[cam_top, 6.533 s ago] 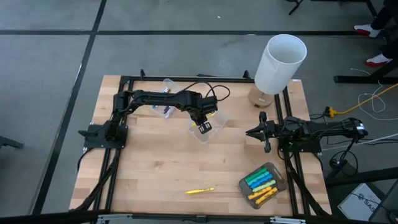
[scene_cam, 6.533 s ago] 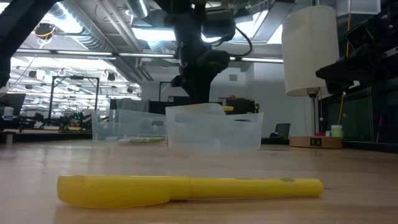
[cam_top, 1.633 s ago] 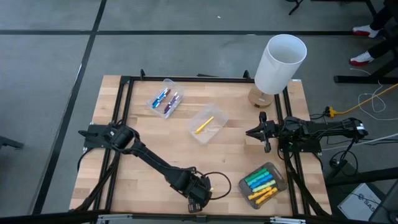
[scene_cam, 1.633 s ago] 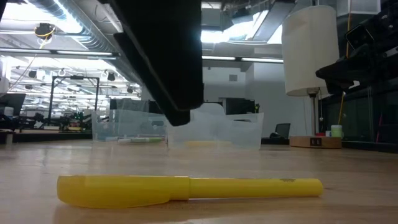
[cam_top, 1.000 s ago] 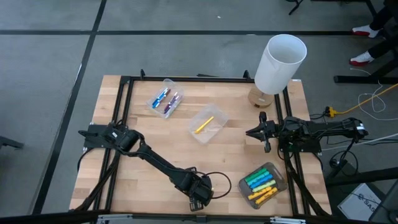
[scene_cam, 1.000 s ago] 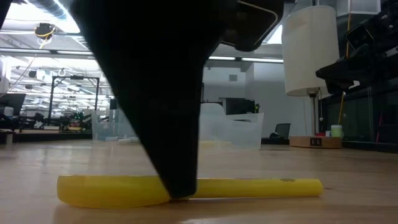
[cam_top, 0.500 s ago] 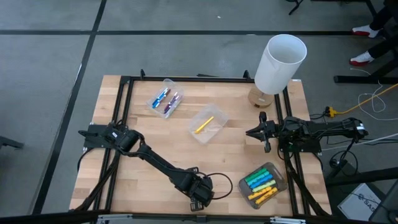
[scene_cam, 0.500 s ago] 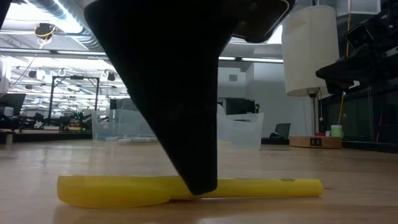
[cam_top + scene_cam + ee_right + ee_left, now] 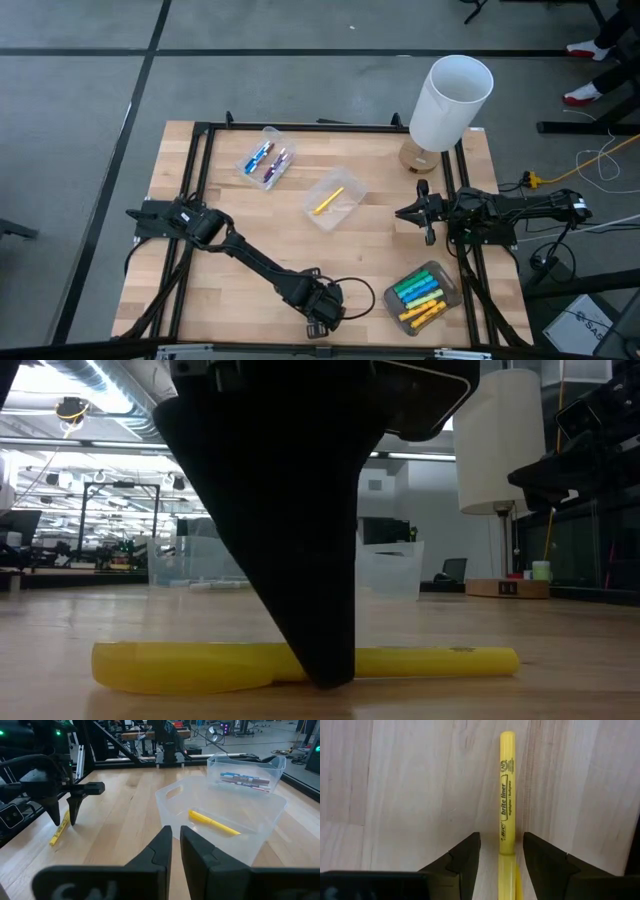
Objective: Pick & Place Markers
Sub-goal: Put the yellow pen into the white bin
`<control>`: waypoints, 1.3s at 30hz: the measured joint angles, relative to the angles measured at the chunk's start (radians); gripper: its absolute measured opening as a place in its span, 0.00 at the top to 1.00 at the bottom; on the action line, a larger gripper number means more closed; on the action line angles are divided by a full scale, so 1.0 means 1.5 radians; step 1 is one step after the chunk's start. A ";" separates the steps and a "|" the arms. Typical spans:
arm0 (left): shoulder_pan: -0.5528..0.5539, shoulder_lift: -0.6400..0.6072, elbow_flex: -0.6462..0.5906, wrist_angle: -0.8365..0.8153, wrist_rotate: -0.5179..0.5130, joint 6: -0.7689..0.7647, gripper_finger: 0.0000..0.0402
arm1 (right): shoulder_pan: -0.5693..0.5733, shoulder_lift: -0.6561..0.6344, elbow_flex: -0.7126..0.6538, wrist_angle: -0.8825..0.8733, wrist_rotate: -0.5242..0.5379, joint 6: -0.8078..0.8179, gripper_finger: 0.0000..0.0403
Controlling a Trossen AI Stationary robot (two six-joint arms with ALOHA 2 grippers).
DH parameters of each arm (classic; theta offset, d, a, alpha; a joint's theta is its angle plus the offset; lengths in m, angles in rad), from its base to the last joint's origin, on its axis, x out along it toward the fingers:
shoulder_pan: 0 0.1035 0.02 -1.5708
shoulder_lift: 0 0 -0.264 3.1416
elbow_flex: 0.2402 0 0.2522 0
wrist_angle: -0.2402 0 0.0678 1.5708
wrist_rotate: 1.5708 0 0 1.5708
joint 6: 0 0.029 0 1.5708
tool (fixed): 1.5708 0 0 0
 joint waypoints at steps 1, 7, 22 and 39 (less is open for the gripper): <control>0.000 0.000 0.000 -0.002 0.001 -0.001 0.63 | 0.000 0.000 0.000 0.000 0.000 0.000 0.90; 0.001 0.002 0.000 -0.029 0.017 -0.008 0.68 | 0.000 0.000 0.000 0.000 0.000 0.000 0.90; 0.011 0.002 -0.001 -0.045 0.038 -0.006 0.94 | 0.000 0.000 0.000 0.000 0.000 0.000 0.90; 0.015 -0.010 -0.004 -0.046 0.046 0.000 0.94 | 0.000 0.000 0.000 0.000 0.000 0.000 0.90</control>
